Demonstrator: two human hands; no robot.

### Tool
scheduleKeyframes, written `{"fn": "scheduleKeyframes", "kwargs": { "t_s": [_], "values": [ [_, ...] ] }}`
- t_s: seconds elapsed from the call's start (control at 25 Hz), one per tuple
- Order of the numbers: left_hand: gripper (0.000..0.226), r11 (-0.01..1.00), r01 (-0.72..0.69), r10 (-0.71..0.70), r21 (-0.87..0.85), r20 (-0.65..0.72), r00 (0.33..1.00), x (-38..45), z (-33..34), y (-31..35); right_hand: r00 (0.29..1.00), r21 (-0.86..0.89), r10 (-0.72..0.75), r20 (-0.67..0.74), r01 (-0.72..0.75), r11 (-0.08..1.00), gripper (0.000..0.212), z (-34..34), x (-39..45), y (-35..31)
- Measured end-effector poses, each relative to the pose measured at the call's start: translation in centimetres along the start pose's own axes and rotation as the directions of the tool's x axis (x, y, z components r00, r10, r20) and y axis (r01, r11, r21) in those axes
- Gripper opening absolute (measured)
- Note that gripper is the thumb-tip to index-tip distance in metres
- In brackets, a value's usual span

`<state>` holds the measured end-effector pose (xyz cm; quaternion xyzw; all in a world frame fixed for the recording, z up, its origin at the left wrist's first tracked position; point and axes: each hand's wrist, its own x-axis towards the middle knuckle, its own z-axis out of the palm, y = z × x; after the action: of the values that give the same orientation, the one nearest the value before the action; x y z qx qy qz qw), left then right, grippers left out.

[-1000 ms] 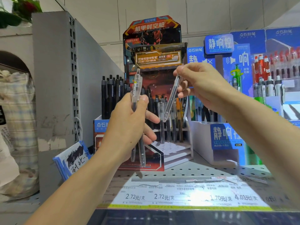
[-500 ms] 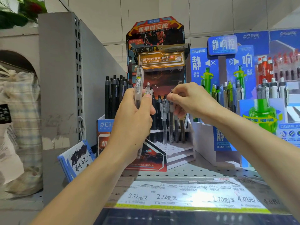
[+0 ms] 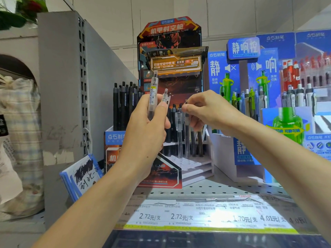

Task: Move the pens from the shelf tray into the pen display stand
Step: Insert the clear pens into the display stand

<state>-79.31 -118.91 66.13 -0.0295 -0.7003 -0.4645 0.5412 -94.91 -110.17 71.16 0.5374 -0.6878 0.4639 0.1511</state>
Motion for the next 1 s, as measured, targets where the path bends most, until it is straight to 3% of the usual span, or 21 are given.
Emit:
{"fn": "scheduleKeyframes", "kwargs": {
  "t_s": [0.16, 0.32, 0.52, 0.6, 0.68, 0.72, 0.76, 0.88, 1.0],
  "values": [
    [0.028, 0.999, 0.033, -0.033, -0.013, 0.014, 0.999, 0.1, 0.5, 0.0, 1.0, -0.016, -0.022, -0.015, 0.022, 1.0, 0.016, 0.6, -0.6, 0.3],
    [0.013, 1.0, 0.014, -0.014, 0.007, 0.056, 0.998, -0.2, 0.7, -0.2, 0.986, -0.385, -0.137, -0.092, 0.092, 0.918, 0.025, 0.8, -0.4, 0.2],
    [0.009, 1.0, 0.022, -0.021, -0.01, 0.06, 0.998, -0.3, 0.9, -0.1, 0.991, -0.526, -0.087, -0.097, 0.023, 0.85, 0.031, 0.4, 0.0, -0.2],
    [0.01, 1.0, 0.026, -0.026, -0.006, 0.055, 0.998, -0.3, 0.8, -0.1, 0.972, -0.4, -0.146, -0.184, 0.062, 0.915, 0.028, 0.0, -0.2, -0.4],
    [0.01, 1.0, 0.03, -0.03, -0.006, 0.047, 0.998, -0.3, 0.8, -0.2, 0.975, 0.097, -0.093, -0.204, 0.115, 0.989, 0.03, -0.5, -0.5, -1.1],
    [0.01, 0.999, 0.032, -0.032, -0.006, 0.047, 0.998, -0.3, 0.8, -0.2, 0.989, 0.353, -0.054, -0.138, 0.1, 0.93, 0.032, -0.7, -0.7, -1.5],
    [0.009, 0.999, 0.033, -0.033, -0.003, 0.05, 0.998, -0.2, 0.8, -0.2, 0.996, 0.488, -0.057, -0.064, 0.081, 0.869, 0.033, -0.8, -1.0, -1.9],
    [0.009, 0.999, 0.041, -0.041, 0.002, 0.07, 0.997, -0.1, 1.0, -0.2, 0.987, 0.484, -0.149, 0.059, 0.102, 0.869, 0.023, -0.6, -1.6, -2.4],
    [0.018, 0.993, 0.115, -0.111, -0.034, 0.106, 0.988, -0.2, 0.9, -0.3, 0.995, 0.54, -0.098, 0.015, 0.075, 0.838, 0.019, -1.4, -1.2, -2.3]
  ]
}}
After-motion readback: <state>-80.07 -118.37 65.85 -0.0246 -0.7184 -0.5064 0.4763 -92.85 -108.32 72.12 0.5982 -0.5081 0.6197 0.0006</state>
